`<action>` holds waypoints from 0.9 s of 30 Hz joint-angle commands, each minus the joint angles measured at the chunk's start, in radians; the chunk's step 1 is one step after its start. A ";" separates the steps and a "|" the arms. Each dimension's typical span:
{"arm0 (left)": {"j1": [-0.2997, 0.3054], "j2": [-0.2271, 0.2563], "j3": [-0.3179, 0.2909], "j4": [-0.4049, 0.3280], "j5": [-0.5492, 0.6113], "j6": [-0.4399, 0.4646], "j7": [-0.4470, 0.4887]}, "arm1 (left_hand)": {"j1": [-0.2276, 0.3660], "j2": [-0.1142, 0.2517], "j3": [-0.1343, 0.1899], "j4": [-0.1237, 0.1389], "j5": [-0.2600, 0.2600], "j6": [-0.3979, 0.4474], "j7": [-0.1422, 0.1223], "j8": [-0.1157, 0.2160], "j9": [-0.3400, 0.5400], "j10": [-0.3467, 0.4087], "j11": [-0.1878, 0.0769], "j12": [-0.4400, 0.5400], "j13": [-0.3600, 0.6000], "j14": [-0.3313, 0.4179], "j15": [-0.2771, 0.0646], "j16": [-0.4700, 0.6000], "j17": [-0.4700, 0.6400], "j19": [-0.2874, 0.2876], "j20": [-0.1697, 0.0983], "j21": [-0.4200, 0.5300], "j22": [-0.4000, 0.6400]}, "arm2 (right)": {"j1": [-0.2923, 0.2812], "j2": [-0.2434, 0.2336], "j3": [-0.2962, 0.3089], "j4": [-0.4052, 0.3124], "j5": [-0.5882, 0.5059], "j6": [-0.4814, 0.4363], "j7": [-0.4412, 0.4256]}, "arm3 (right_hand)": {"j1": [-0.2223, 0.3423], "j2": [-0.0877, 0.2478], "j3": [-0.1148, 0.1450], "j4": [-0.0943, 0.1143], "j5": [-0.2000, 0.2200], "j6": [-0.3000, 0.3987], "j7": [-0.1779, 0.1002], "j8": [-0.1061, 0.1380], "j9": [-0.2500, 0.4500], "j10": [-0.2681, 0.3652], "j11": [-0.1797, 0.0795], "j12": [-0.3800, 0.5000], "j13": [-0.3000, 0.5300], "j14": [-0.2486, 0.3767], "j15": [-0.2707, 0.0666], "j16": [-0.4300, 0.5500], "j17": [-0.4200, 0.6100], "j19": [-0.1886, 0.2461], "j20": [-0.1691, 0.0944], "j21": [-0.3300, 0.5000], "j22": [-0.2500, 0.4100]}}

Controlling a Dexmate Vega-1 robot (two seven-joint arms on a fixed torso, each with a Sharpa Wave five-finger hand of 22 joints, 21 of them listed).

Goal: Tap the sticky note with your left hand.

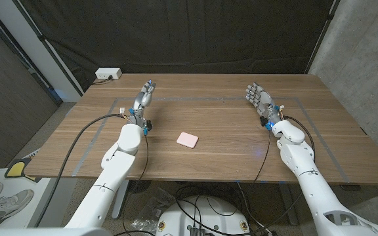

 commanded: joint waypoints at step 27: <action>0.074 -0.004 0.142 -0.278 0.511 0.574 0.009 | 0.080 -0.009 0.043 -0.039 -0.053 0.215 0.027 0.026 0.002 0.182 -0.019 0.015 0.006 0.133 -0.012 -0.001 0.004 0.045 0.059 0.002 0.000 | 0.032 0.030 0.006 0.006 -0.044 -0.021 0.059 | 0.022 0.001 0.020 -0.010 0.003 0.040 -0.002 0.011 0.004 0.050 0.009 0.017 0.002 0.034 0.000 0.004 0.003 0.006 0.012 0.003 0.004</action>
